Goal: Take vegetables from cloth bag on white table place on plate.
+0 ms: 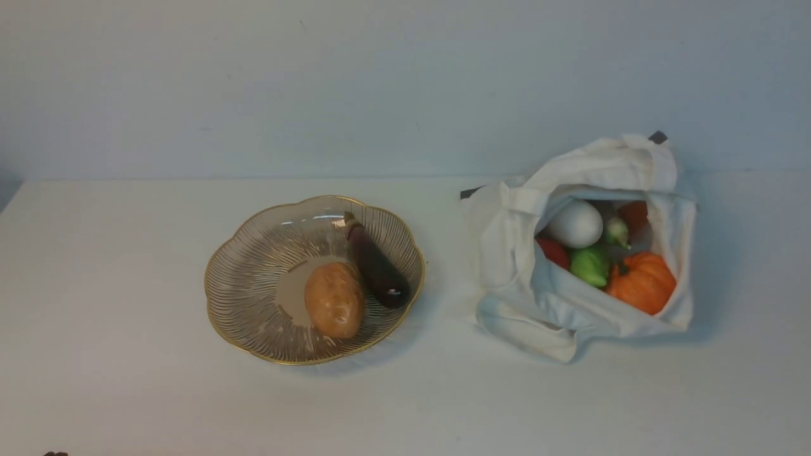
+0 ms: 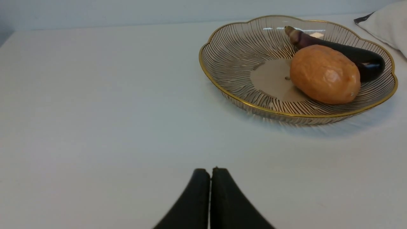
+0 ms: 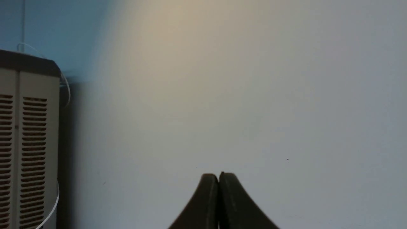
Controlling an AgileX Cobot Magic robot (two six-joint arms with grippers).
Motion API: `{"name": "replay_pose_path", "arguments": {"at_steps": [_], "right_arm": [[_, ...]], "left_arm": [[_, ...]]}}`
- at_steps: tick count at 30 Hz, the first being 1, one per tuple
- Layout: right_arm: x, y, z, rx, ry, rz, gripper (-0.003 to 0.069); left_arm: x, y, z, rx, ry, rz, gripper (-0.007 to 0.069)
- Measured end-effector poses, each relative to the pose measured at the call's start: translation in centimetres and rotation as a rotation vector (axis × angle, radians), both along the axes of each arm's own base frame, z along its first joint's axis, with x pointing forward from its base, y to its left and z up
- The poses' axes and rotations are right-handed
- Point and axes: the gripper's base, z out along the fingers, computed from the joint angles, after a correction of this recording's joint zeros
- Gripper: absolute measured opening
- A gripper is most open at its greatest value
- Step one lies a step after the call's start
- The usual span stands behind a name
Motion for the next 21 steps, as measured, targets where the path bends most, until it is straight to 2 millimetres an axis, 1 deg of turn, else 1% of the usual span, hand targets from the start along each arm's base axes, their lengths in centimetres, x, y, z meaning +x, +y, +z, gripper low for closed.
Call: {"name": "replay_pose_path", "arguments": {"at_steps": [3,5,9,11,12,14,15,18,19,20,21], "right_arm": [[0.0,0.1,-0.1,-0.018,0.005,0.0,-0.0015],[0.2,0.2,-0.5,-0.045,0.047,-0.003,-0.0015],[0.4,0.5,-1.3,-0.084,0.116,-0.11,-0.0015],[0.9,0.8,-2.4,-0.108,0.175,-0.211,-0.0015],[1.6,1.0,-3.6,-0.124,0.226,-0.308,-0.0015],[2.4,1.2,-5.1,-0.136,0.28,-0.392,-0.0015],[2.7,1.2,-5.5,-0.14,0.294,-0.402,-0.0015],[4.7,1.0,-10.1,-0.162,0.446,-0.562,-0.0015],[5.0,0.9,-11.0,-0.162,0.472,-0.589,-0.0015],[5.6,0.7,-13.0,-0.168,0.526,-0.623,-0.0015],[5.9,0.6,-14.2,-0.171,0.556,-0.641,-0.0015]], "left_arm": [[0.0,0.0,0.0,0.0,0.0,0.0,-0.0008],[0.0,0.0,0.0,0.0,0.0,0.0,-0.0008],[0.0,0.0,0.0,0.0,0.0,0.0,-0.0008],[0.0,0.0,0.0,0.0,0.0,0.0,-0.0008],[0.0,0.0,0.0,0.0,0.0,0.0,-0.0008],[0.0,0.0,0.0,0.0,0.0,0.0,-0.0008],[0.0,0.0,0.0,0.0,0.0,0.0,-0.0008],[0.0,0.0,0.0,0.0,0.0,0.0,-0.0008],[0.0,0.0,0.0,0.0,0.0,0.0,-0.0008],[0.0,0.0,0.0,0.0,0.0,0.0,-0.0008],[0.0,0.0,0.0,0.0,0.0,0.0,-0.0008]]}}
